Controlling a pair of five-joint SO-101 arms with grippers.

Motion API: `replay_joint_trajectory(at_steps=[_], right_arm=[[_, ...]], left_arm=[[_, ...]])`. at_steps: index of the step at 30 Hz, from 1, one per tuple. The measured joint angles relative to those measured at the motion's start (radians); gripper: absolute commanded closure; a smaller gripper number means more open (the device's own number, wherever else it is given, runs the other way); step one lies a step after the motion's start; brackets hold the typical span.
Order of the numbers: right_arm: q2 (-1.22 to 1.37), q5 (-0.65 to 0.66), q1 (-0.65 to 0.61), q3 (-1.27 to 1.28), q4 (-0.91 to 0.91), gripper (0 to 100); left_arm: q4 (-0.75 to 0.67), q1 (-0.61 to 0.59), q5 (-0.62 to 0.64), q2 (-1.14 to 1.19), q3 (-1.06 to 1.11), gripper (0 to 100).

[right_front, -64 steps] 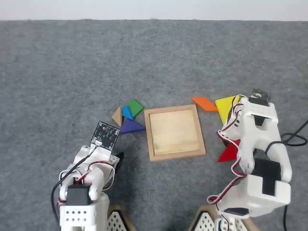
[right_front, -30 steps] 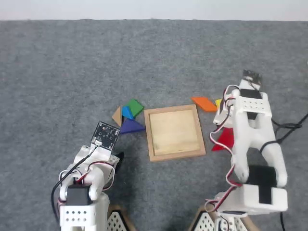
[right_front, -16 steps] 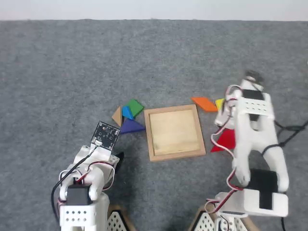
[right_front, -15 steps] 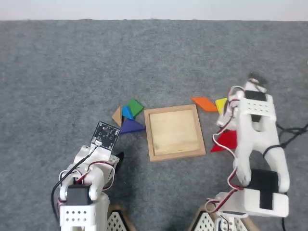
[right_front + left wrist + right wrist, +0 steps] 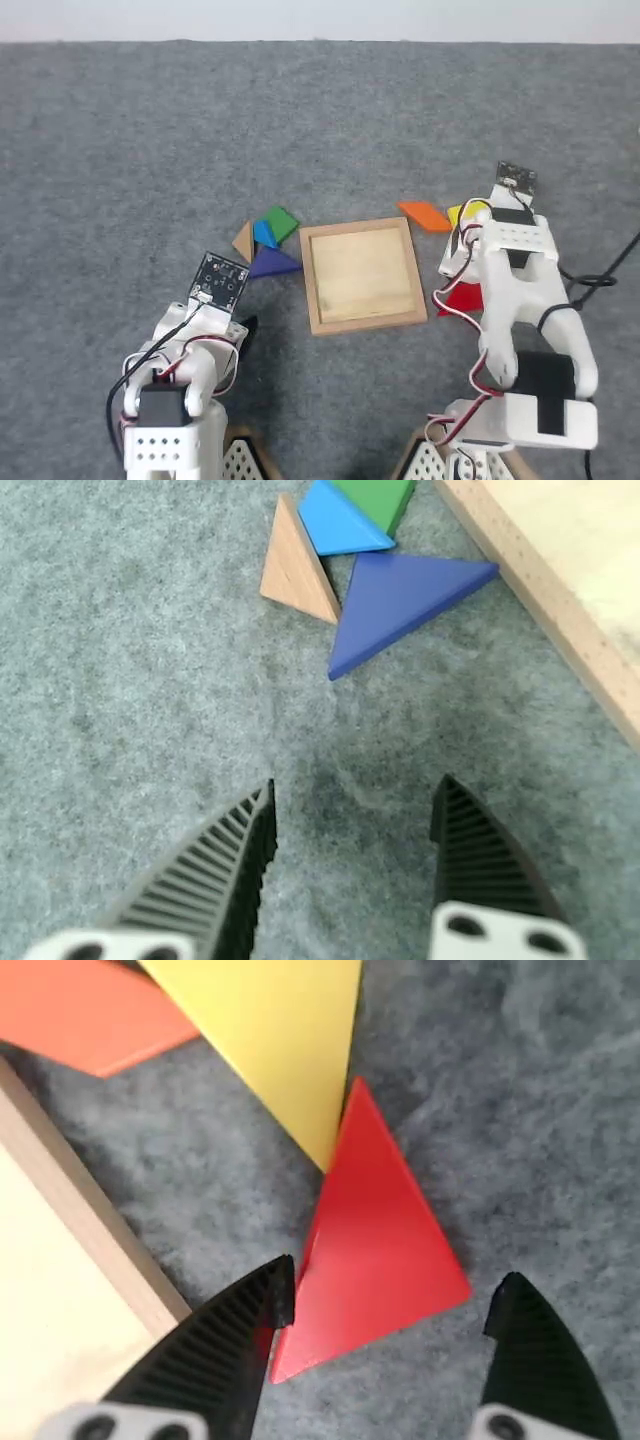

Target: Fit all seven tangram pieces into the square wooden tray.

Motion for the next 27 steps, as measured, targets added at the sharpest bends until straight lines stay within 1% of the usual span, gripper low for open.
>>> replay_joint_trajectory(at_steps=[10, 18, 20, 23, 27], right_arm=[[0.000, -0.044, 0.002, 0.041, -0.060, 70.5], [0.097, -0.054, -0.002, 0.011, -0.064, 70.8], [0.103, -0.054, -0.002, 0.006, -0.061, 73.9], [0.103, -0.054, 0.005, 0.006, -0.061, 81.2], [0.101, -0.054, 0.008, 0.005, -0.061, 82.4]], left_arm=[[0.000, 0.000, 0.000, 0.000, 0.000, 76], [0.000, 0.000, 0.000, 0.000, 0.000, 76], [0.000, 0.000, 0.000, 0.000, 0.000, 76], [0.000, 0.000, 0.000, 0.000, 0.000, 76], [0.000, 0.000, 0.000, 0.000, 0.000, 76]])
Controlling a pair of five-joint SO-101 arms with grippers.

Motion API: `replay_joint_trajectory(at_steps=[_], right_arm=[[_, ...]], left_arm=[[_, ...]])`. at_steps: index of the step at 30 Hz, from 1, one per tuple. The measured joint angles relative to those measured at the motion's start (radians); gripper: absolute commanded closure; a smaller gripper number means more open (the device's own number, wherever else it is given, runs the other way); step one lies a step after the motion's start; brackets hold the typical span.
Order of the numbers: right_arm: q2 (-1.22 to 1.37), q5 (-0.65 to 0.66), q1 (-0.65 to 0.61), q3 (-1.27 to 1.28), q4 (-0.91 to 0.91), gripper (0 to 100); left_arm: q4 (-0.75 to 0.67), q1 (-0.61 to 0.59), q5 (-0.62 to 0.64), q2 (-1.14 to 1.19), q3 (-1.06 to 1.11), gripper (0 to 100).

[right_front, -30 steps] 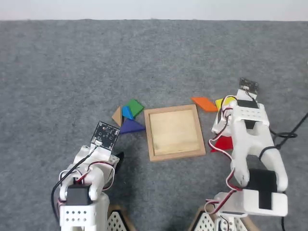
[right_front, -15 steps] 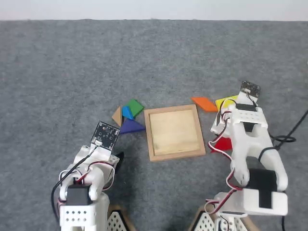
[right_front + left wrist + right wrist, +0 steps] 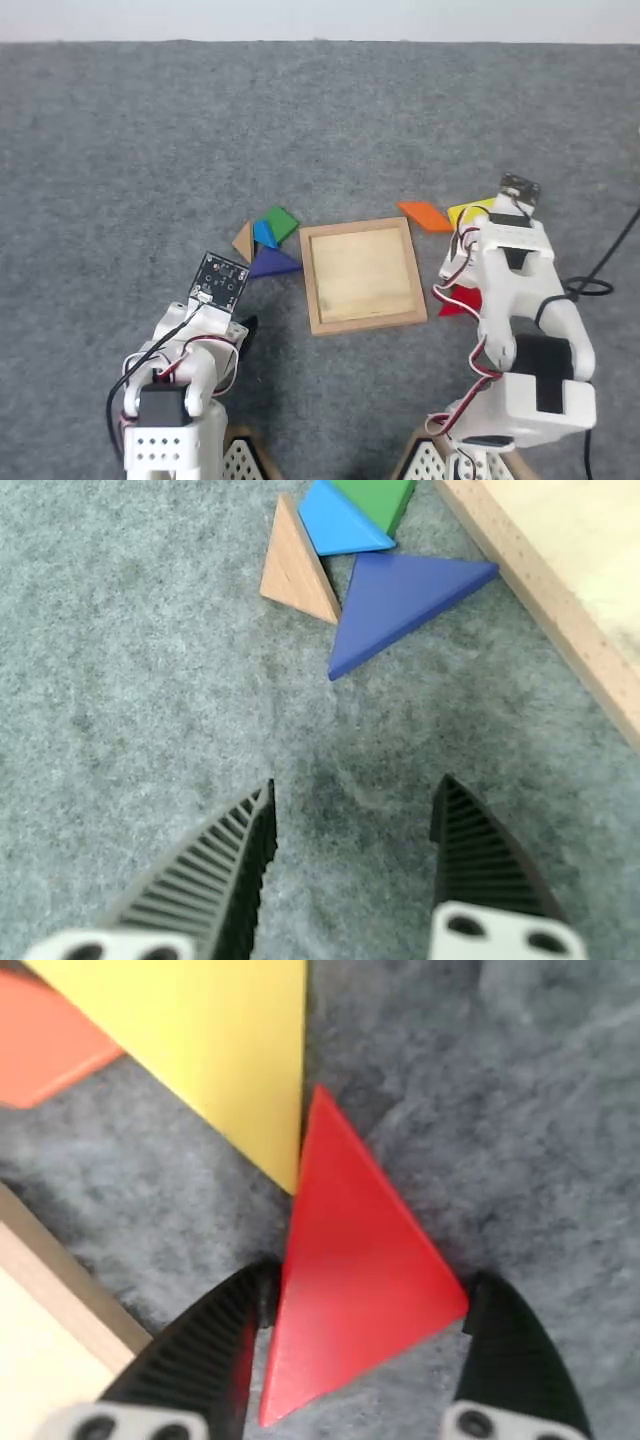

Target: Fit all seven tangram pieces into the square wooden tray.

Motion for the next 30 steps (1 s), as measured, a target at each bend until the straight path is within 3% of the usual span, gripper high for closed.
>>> replay_joint_trajectory(at_steps=[10, 23, 30], right_arm=[[-0.023, 0.011, 0.000, -0.012, 0.021, 82.6], [-0.186, 0.020, -0.203, -0.014, 0.063, 82.3], [-0.242, 0.028, -0.107, -0.014, 0.115, 82.1]], left_arm=[[0.000, 0.000, 0.000, 0.000, 0.000, 76], [0.000, 0.000, 0.000, 0.000, 0.000, 76], [0.000, 0.000, 0.000, 0.000, 0.000, 76]])
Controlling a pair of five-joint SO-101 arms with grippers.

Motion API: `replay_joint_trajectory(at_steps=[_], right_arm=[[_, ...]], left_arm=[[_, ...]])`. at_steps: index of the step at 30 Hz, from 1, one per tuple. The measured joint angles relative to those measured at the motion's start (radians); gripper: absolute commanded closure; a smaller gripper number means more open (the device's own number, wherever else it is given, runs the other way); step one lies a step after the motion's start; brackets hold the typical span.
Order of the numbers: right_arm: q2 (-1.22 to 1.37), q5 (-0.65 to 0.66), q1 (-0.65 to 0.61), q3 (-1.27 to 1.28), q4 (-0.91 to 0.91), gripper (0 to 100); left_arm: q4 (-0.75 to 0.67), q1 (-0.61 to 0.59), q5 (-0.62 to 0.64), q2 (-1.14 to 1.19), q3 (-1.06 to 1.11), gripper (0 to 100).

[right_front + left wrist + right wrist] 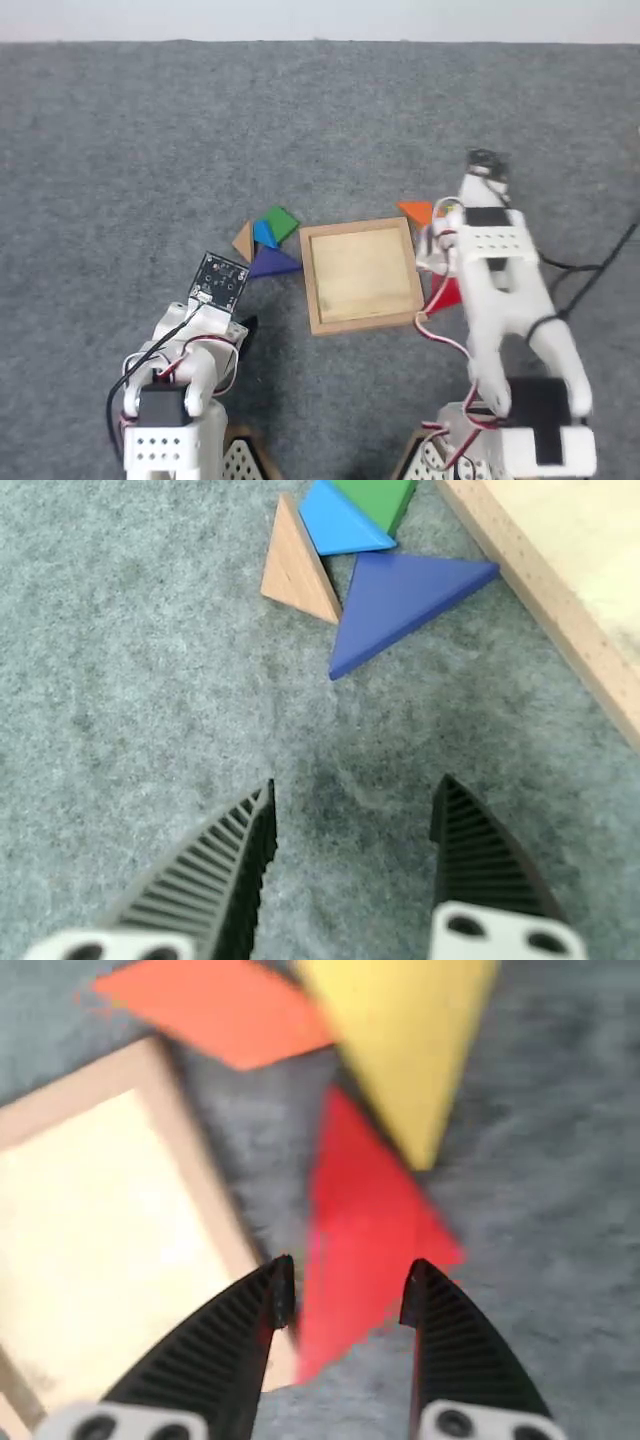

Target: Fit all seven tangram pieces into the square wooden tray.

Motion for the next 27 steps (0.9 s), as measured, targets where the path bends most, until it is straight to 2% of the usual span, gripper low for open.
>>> replay_joint_trajectory(at_steps=[6, 9, 21, 27], right_arm=[[-0.075, 0.091, 0.158, 0.023, 0.011, 82.1], [-0.077, 0.140, 0.181, 0.041, -0.014, 82.1], [0.126, 0.206, 0.184, 0.041, -0.146, 82.2], [0.150, 0.233, 0.078, 0.040, -0.157, 82.2]], left_arm=[[0.000, 0.000, 0.000, 0.000, 0.000, 76], [0.000, 0.000, 0.000, 0.000, 0.000, 76], [0.000, 0.000, 0.000, 0.000, 0.000, 76], [0.000, 0.000, 0.000, 0.000, 0.000, 76]])
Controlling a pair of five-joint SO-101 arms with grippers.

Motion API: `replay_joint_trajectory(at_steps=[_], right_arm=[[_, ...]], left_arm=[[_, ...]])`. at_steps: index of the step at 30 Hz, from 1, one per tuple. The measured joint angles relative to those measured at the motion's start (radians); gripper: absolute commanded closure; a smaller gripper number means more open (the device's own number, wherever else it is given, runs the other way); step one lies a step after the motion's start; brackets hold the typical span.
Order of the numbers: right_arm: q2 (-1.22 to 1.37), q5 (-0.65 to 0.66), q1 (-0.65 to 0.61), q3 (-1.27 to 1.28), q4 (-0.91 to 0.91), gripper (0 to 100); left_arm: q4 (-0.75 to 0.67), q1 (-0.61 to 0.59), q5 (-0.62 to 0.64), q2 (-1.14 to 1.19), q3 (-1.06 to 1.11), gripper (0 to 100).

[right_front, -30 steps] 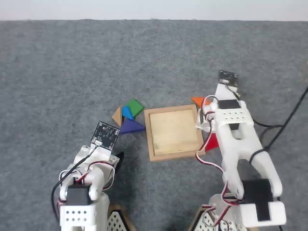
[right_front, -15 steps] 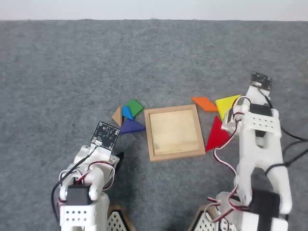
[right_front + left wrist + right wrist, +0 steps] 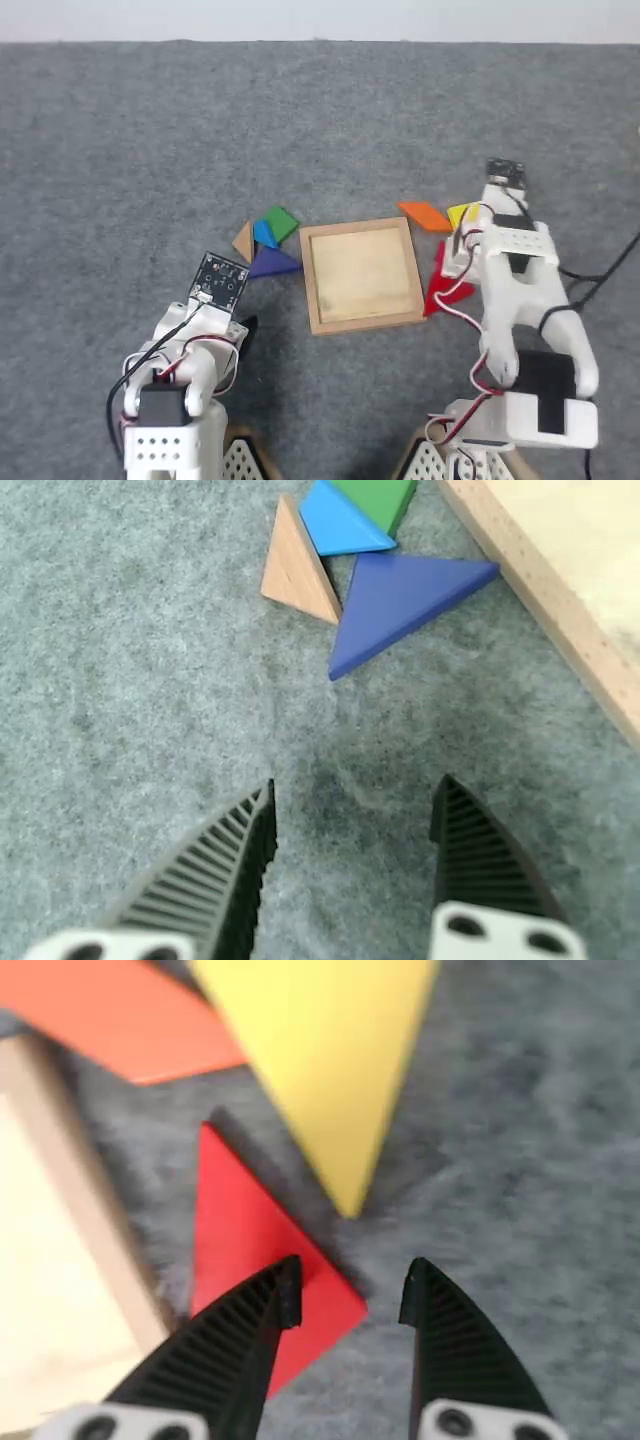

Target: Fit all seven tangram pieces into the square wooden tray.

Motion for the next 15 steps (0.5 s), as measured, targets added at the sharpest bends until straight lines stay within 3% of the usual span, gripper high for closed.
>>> replay_joint_trajectory(at_steps=[8, 15], right_arm=[[-0.002, 0.003, -0.117, -0.002, -0.005, 82.2], [-0.002, 0.003, -0.143, -0.002, -0.005, 82.2]], left_arm=[[0.000, 0.000, 0.000, 0.000, 0.000, 76], [0.000, 0.000, 0.000, 0.000, 0.000, 76]])
